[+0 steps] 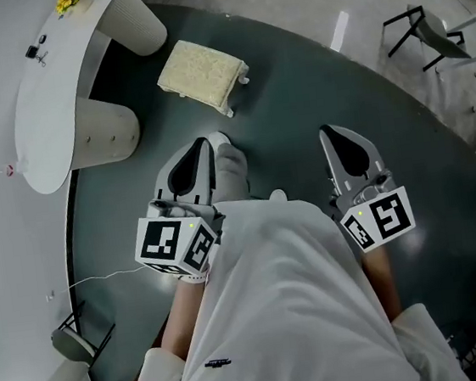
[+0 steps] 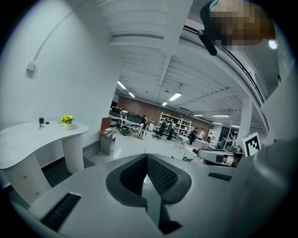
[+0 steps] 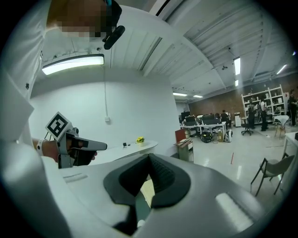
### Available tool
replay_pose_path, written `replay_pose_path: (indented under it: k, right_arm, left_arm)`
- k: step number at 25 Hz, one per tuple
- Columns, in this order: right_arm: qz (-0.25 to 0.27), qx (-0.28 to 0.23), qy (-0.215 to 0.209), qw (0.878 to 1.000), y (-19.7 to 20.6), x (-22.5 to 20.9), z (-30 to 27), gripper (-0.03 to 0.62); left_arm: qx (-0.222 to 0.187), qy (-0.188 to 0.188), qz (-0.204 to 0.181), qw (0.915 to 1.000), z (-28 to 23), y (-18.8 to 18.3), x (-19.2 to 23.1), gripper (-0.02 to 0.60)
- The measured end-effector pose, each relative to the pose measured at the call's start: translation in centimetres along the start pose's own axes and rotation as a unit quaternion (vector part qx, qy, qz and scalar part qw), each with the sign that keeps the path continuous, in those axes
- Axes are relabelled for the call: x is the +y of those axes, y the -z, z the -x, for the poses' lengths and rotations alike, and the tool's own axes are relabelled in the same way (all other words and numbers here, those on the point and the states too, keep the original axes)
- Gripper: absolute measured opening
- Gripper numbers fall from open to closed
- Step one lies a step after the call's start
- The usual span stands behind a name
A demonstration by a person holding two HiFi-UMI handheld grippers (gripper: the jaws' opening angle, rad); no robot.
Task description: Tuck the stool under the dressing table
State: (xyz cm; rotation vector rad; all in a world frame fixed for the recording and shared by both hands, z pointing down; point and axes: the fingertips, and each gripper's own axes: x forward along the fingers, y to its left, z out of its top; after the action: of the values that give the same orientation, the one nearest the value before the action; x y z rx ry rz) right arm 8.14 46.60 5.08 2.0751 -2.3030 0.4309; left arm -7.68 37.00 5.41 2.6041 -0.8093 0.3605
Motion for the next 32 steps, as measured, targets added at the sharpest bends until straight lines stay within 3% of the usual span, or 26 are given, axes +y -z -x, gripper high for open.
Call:
replay_pose_path:
  k: [11, 19, 24, 32]
  right_arm:
    - [-0.005, 0.047, 0.002, 0.999, -3.5, -1.6, -16.7, 0.009]
    - [0.0, 0.069, -0.007, 0.998, -4.9, -1.2, -27.5, 0.009]
    - [0.002, 0.079, -0.016, 0.997, -5.2, -1.4, -30.9, 0.009]
    - [0.013, 0.094, -0.061, 0.994, -5.4, -3.2, -33.6, 0.009]
  left_arm:
    - [0.026, 0.021, 0.031, 0.9989, -8.6, -6.5, 12.5, 0.009]
    - [0.04, 0.014, 0.063, 0.9971, -11.8, -8.0, 21.7, 0.009]
    - [0.041, 0.007, 0.069, 0.9967, -13.5, -8.6, 24.5, 0.009]
    - [0.04, -0.025, 0.085, 0.9952, -15.5, -8.7, 24.7, 0.009]
